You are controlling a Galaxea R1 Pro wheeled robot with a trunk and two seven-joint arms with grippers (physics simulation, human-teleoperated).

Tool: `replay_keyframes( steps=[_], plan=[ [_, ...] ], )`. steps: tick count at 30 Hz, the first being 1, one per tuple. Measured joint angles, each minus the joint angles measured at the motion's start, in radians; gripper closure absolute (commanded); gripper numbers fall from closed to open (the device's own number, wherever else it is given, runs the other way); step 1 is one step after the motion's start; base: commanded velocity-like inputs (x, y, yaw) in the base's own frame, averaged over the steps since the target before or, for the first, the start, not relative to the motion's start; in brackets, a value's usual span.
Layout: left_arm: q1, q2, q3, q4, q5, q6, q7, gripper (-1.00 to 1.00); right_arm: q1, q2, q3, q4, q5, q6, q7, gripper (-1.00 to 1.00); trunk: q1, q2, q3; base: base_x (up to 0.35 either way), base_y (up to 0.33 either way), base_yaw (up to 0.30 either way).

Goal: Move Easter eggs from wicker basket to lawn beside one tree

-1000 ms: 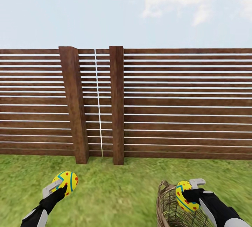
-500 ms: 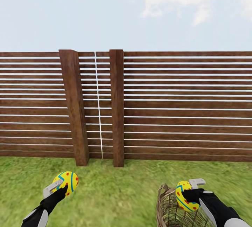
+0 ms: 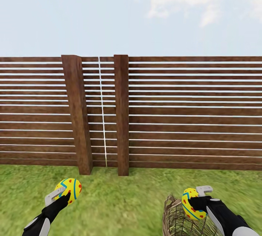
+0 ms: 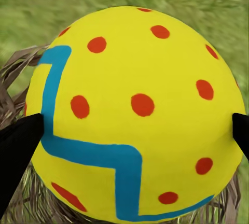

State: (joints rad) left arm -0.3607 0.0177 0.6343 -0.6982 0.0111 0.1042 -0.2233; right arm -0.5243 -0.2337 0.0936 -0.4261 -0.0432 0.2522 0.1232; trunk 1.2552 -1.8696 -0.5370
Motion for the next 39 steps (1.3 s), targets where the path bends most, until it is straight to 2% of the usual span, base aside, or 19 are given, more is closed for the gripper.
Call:
replay_keyframes(
  steps=[39],
  plan=[
    [0.000,-0.001,0.000,0.004,-0.001,0.000,0.000,1.00,0.000,0.006,0.000,0.000,0.003,0.000,0.000,1.00,-0.150,0.273,0.122,0.000,0.000,0.000]
  ],
)
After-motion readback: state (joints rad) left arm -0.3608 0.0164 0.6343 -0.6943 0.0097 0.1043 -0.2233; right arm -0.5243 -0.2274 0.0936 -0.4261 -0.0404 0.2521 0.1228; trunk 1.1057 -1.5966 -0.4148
